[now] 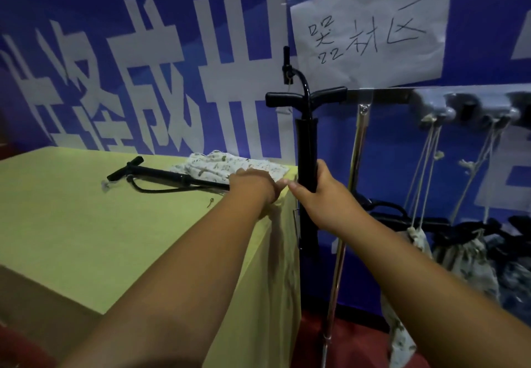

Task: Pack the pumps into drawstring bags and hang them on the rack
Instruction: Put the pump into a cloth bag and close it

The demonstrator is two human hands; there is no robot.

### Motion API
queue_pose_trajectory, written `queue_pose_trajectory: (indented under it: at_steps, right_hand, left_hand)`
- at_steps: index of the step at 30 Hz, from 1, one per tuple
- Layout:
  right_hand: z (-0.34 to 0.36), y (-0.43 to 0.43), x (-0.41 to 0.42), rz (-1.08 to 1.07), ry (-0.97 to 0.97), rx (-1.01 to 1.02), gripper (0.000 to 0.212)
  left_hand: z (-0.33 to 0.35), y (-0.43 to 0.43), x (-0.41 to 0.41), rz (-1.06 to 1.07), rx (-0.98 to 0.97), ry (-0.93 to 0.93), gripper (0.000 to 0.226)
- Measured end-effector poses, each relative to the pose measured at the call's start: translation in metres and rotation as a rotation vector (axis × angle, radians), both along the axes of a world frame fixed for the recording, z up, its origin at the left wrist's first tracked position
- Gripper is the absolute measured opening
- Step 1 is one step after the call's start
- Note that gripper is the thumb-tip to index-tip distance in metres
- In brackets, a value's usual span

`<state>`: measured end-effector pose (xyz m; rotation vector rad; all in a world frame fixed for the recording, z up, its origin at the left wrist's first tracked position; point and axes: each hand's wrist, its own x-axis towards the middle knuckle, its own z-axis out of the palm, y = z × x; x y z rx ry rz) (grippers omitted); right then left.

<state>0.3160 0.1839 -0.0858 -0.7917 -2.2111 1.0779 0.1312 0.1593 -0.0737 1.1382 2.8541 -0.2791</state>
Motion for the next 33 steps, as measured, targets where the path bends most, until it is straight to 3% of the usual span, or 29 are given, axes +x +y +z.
queue_pose_trajectory:
  at_steps: [4, 8, 13, 22, 27, 31, 33]
  right_hand:
    - [-0.008, 0.006, -0.004, 0.0, 0.002, 0.006, 0.036]
    - [-0.011, 0.004, -0.004, 0.02, 0.007, -0.003, 0.041]
    - [-0.008, -0.002, -0.002, 0.025, 0.018, 0.001, 0.043]
    - [0.025, -0.018, 0.012, 0.052, 0.089, -0.007, 0.034]
    - [0.053, -0.032, 0.032, 0.104, 0.149, 0.024, 0.033]
    - [0.074, -0.047, 0.052, 0.143, 0.158, 0.016, 0.045]
    - [0.081, -0.054, 0.061, 0.167, 0.19, -0.003, 0.04]
  left_hand:
    - [0.001, 0.007, 0.0, 0.032, 0.126, -0.089, 0.059]
    - [0.005, 0.002, -0.011, 0.076, 0.626, -0.111, 0.065]
    - [0.015, -0.008, -0.027, -0.113, 0.973, -0.183, 0.046]
    - [0.11, -0.044, 0.0, -0.381, 1.335, -0.131, 0.071]
    - [0.169, -0.079, 0.041, -0.502, 1.545, -0.388, 0.062]
    - [0.189, -0.11, 0.074, -0.499, 1.6, -0.657, 0.048]
    - [0.194, -0.122, 0.086, -0.489, 1.616, -0.803, 0.042]
